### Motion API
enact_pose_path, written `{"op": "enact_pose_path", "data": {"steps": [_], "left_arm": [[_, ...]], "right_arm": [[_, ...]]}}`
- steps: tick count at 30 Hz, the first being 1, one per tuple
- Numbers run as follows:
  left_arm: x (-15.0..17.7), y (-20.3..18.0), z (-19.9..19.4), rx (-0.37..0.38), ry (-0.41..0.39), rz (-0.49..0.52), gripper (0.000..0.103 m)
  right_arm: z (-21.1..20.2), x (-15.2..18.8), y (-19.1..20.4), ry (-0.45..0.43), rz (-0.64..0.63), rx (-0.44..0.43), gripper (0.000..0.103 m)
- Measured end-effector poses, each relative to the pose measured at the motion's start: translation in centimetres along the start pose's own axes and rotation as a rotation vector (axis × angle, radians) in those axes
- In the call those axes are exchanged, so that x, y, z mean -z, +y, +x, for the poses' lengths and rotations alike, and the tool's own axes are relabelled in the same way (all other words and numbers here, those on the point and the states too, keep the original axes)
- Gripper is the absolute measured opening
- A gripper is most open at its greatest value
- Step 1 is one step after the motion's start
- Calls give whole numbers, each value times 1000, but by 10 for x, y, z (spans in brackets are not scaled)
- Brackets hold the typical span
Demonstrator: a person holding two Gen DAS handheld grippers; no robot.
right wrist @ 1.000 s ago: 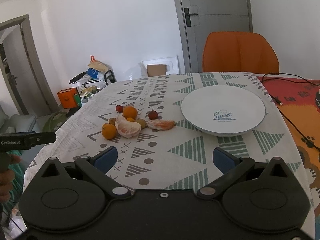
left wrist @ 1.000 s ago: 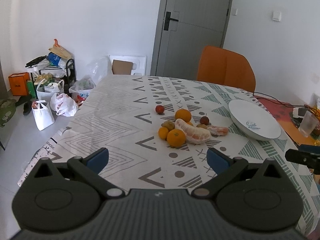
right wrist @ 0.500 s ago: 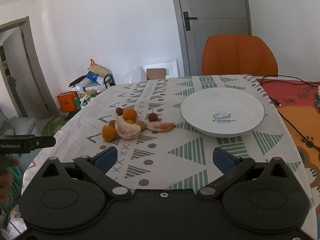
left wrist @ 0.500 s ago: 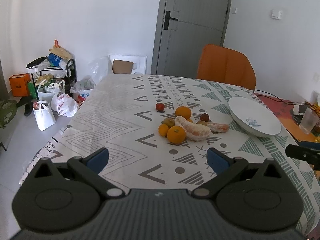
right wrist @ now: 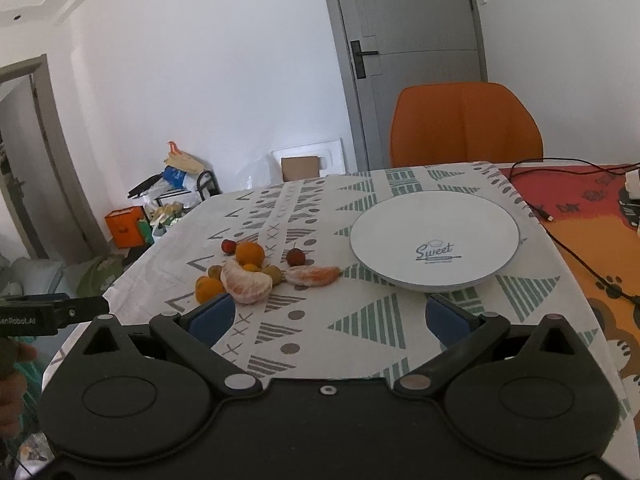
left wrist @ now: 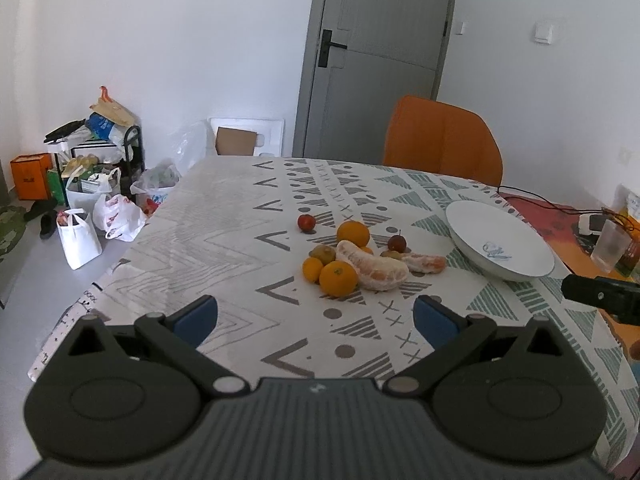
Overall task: Organize fruits
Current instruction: 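Close the left gripper on the large mandarin while the right tool approaches the peeled mandarin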
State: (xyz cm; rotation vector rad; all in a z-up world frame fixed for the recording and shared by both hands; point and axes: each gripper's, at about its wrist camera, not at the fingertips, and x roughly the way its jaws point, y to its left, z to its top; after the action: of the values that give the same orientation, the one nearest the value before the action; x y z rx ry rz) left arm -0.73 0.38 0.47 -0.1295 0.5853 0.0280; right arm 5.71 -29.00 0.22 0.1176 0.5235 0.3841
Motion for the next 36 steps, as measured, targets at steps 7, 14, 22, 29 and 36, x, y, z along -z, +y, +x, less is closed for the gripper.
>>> {"op": "enact_pose_path", "data": {"steps": [7, 14, 22, 29, 36], "left_arm": [[-5, -5, 26, -34, -11, -2, 103], [-8, 1, 60, -33, 44, -7, 101], [-12, 5, 88, -27, 69, -21, 91], [-11, 6, 111, -14, 111, -27, 72], [-9, 5, 129, 46, 138, -40, 65]], "right_arm": [[12, 0, -9, -32, 18, -8, 103], [39, 4, -22, -12, 48, 5, 97], [64, 4, -26, 16, 52, -32, 90], [92, 6, -20, 77, 43, -90, 76], [113, 4, -14, 118, 47, -110, 74]]}}
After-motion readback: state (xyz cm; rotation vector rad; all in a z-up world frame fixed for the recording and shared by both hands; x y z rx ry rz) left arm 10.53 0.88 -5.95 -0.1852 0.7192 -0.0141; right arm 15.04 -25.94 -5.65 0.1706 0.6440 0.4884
